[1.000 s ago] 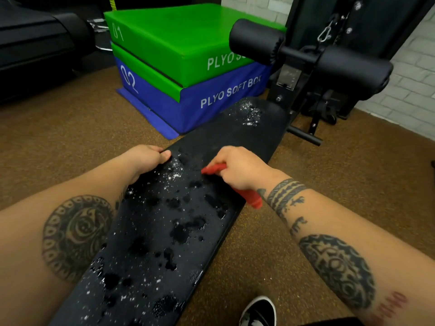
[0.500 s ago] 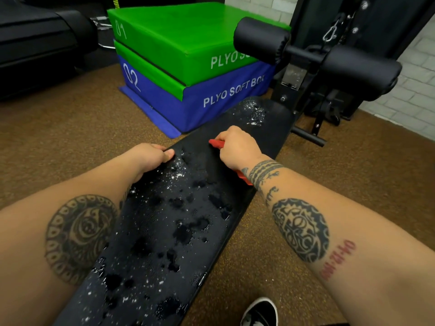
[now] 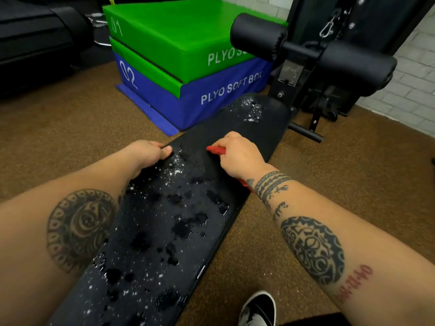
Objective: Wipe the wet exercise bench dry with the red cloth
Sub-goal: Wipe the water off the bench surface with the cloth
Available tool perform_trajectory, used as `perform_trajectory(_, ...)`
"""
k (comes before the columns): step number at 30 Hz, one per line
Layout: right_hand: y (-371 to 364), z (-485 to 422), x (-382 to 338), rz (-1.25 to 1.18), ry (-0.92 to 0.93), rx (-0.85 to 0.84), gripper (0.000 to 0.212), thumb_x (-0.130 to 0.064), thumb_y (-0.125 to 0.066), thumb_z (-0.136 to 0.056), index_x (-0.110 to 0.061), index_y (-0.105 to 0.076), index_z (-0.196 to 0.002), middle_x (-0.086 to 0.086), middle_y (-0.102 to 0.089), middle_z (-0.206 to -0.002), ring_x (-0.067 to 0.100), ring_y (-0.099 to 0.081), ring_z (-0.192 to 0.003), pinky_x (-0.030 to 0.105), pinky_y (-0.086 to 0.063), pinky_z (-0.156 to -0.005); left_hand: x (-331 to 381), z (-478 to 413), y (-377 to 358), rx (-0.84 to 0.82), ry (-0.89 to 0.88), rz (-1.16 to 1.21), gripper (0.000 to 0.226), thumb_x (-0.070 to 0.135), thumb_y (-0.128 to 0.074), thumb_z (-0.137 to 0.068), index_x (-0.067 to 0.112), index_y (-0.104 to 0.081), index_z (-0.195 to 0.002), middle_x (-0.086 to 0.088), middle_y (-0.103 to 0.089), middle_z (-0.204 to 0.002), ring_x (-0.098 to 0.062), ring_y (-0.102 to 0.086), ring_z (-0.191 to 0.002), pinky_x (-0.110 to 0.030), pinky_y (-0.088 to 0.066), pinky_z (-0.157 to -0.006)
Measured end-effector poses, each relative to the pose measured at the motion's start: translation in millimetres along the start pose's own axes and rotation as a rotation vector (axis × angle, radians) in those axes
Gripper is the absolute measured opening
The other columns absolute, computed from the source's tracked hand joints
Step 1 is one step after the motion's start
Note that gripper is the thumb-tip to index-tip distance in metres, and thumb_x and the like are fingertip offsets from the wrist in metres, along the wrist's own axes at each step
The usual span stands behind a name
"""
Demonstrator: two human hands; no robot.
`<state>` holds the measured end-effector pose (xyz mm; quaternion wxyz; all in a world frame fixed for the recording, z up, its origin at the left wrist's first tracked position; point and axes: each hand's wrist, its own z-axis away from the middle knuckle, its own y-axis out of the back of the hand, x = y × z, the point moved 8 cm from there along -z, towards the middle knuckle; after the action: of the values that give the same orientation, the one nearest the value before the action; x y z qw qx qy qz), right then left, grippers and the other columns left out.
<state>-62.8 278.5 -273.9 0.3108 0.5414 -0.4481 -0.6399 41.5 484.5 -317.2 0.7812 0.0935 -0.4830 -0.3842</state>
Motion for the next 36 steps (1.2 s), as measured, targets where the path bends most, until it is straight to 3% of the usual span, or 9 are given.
perform_trajectory(7, 1, 65, -26, -0.084, 0.302, -0.229, 0.048, -0.002, -0.057, -0.079, -0.04, -0.077, -0.1, -0.021, -0.057, -0.102, 0.004, -0.058, -0.1, 0.025, -0.045, -0.097, 1, 8, 3, 0.011, -0.006, 0.009, 0.042, 0.049, -0.063, -0.092, 0.033, -0.062, -0.13, -0.006, -0.066, -0.122, -0.033, -0.063, -0.107, -0.051, -0.048, -0.101)
perform_trajectory(11, 8, 80, -23, -0.122, 0.363, -0.421, 0.038, -0.002, -0.064, -0.082, -0.035, -0.078, -0.096, -0.023, -0.061, -0.1, -0.003, -0.058, -0.099, 0.015, -0.042, -0.095, 3, 11, 0, 0.003, -0.003, 0.017, 0.041, 0.046, -0.062, -0.094, 0.031, -0.061, -0.132, -0.007, -0.065, -0.123, -0.032, -0.063, -0.106, -0.051, -0.048, -0.101)
perform_trajectory(17, -3, 81, -23, 0.017, 0.271, -0.149, 0.046, -0.01, -0.056, -0.083, -0.038, -0.071, -0.117, -0.015, -0.057, -0.117, 0.014, -0.058, -0.106, 0.035, -0.047, -0.095, 5, 14, 0, 0.012, -0.018, -0.004, 0.038, 0.045, -0.059, -0.096, 0.03, -0.062, -0.131, -0.006, -0.065, -0.121, -0.033, -0.062, -0.107, -0.051, -0.048, -0.102)
perform_trajectory(22, -5, 113, -24, -0.061, 0.335, -0.221, 0.05, -0.006, -0.055, -0.077, -0.041, -0.074, -0.108, -0.021, -0.057, -0.108, 0.007, -0.059, -0.101, 0.033, -0.048, -0.095, 13, 17, -1, 0.006, -0.033, -0.013, 0.039, 0.044, -0.056, -0.098, 0.028, -0.06, -0.134, -0.009, -0.062, -0.125, -0.032, -0.061, -0.106, -0.046, -0.048, -0.1)
perform_trajectory(26, -2, 134, -17, -0.21, 0.346, -0.341, 0.042, -0.008, -0.055, -0.076, -0.031, -0.076, -0.105, -0.017, -0.06, -0.109, 0.003, -0.058, -0.103, 0.028, -0.045, -0.099, 8, 17, 1, 0.02, -0.041, -0.04, 0.042, 0.047, -0.057, -0.097, 0.025, -0.06, -0.133, -0.006, -0.063, -0.125, -0.033, -0.061, -0.107, -0.046, -0.045, -0.102)
perform_trajectory(29, 16, 119, 0, -0.433, 0.243, -0.157, 0.032, -0.003, -0.064, -0.084, -0.024, -0.078, -0.104, -0.01, -0.064, -0.102, 0.004, -0.062, -0.098, 0.021, -0.045, -0.095, 7, 14, 0, 0.016, -0.05, -0.03, 0.043, 0.046, -0.058, -0.096, 0.023, -0.061, -0.133, -0.007, -0.065, -0.121, -0.03, -0.064, -0.097, -0.041, -0.048, -0.097)
perform_trajectory(32, 18, 112, 14, -0.268, 0.107, 0.073, 0.031, -0.015, -0.063, -0.089, -0.034, -0.074, -0.111, -0.012, -0.059, -0.106, 0.008, -0.06, -0.099, 0.029, -0.048, -0.094, 10, 12, -2, 0.022, -0.07, -0.01, 0.038, 0.04, -0.058, -0.098, 0.024, -0.062, -0.132, -0.005, -0.064, -0.107, -0.02, -0.06, -0.079, -0.034, -0.045, -0.084)
perform_trajectory(36, 1, 135, -1, -0.203, 0.149, -0.012, 0.041, -0.014, -0.06, -0.085, -0.04, -0.071, -0.115, -0.014, -0.054, -0.109, 0.01, -0.058, -0.1, 0.028, -0.047, -0.094, 9, 14, -2, 0.017, -0.053, 0.01, 0.037, 0.041, -0.059, -0.097, 0.027, -0.062, -0.132, -0.005, -0.065, -0.106, -0.026, -0.063, -0.089, -0.039, -0.05, -0.09)
